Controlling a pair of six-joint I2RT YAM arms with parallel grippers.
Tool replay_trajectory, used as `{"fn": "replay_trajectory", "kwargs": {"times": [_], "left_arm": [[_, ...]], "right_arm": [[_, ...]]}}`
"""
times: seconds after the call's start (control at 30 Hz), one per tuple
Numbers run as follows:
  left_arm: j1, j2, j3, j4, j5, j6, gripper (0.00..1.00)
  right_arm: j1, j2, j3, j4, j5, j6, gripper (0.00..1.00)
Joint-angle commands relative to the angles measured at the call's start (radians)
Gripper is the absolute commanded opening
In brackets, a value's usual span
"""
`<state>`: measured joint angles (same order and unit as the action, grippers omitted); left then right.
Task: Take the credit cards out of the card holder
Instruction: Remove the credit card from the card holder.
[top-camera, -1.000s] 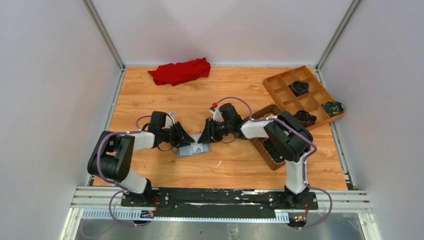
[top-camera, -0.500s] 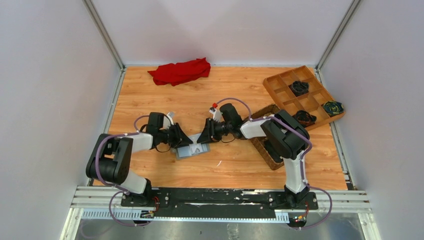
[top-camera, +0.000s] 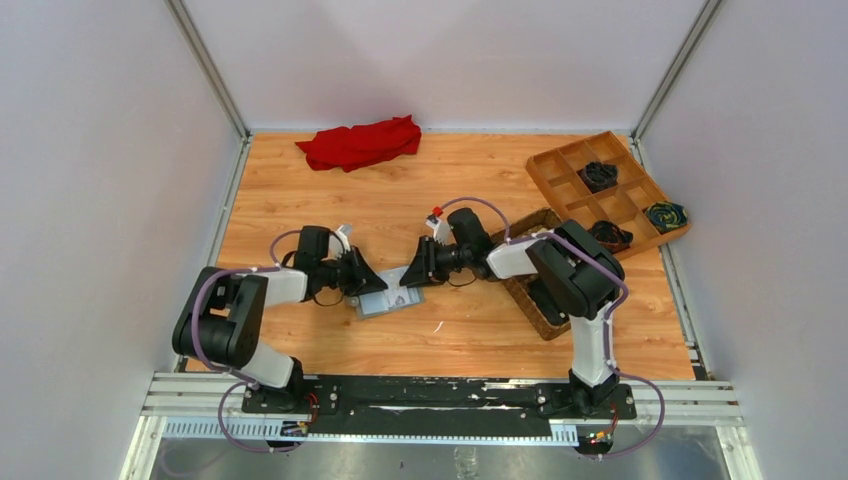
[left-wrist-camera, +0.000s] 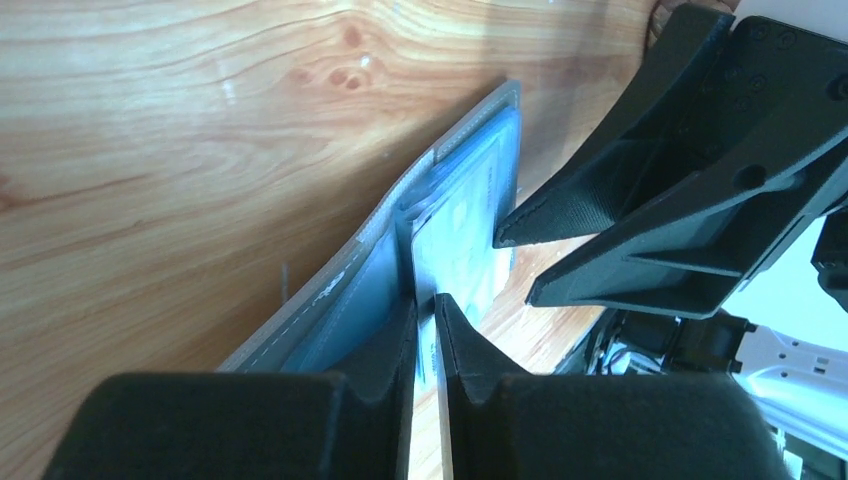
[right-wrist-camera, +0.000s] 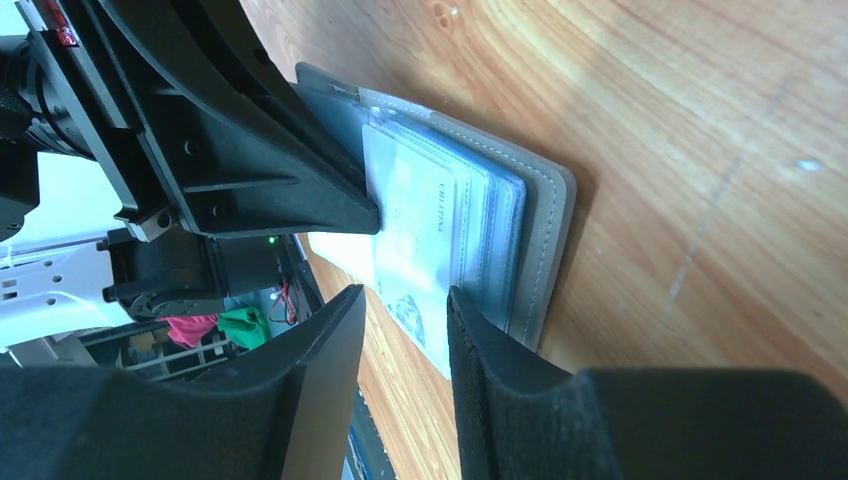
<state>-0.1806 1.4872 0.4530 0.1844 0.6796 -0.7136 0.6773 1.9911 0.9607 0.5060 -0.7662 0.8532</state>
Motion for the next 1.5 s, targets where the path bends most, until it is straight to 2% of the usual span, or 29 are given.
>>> {"fn": "replay_trajectory", "kwargs": {"times": [0.0,0.13,0.37,0.67,0.83,1.17,1.47], "left_arm": [[-0.035,0.049,0.059,0.088,0.063,0.006,0.15],[-0.049,0.127,0.142,0.093,0.073,0.004,0.19],[-0.049,0.153,0.151,0.093,0.055,-0.010,0.37],[-0.047,0.140,0.102,0.095,0.023,-0.010,0.39],[-0.017,0.130,0.082,0.095,0.018,0.005,0.46],[0.004,0.124,0.079,0.093,0.031,0.016,0.42],[0.004,0.135,0.088,0.093,0.043,0.008,0.38]], "right_arm": [[-0.031,-0.011,-0.052,-0.057,0.058,-0.032,0.41],[-0.061,-0.014,-0.046,-0.069,0.047,-0.047,0.41],[-0.070,-0.030,-0.036,-0.074,0.057,-0.053,0.40],[-0.069,-0.009,-0.014,-0.057,0.053,-0.035,0.40],[-0.070,-0.007,-0.011,-0.042,0.048,-0.022,0.40],[-0.070,-0.081,-0.040,-0.041,0.092,-0.035,0.39],[-0.068,-0.060,-0.038,-0.009,0.077,-0.010,0.39]]}}
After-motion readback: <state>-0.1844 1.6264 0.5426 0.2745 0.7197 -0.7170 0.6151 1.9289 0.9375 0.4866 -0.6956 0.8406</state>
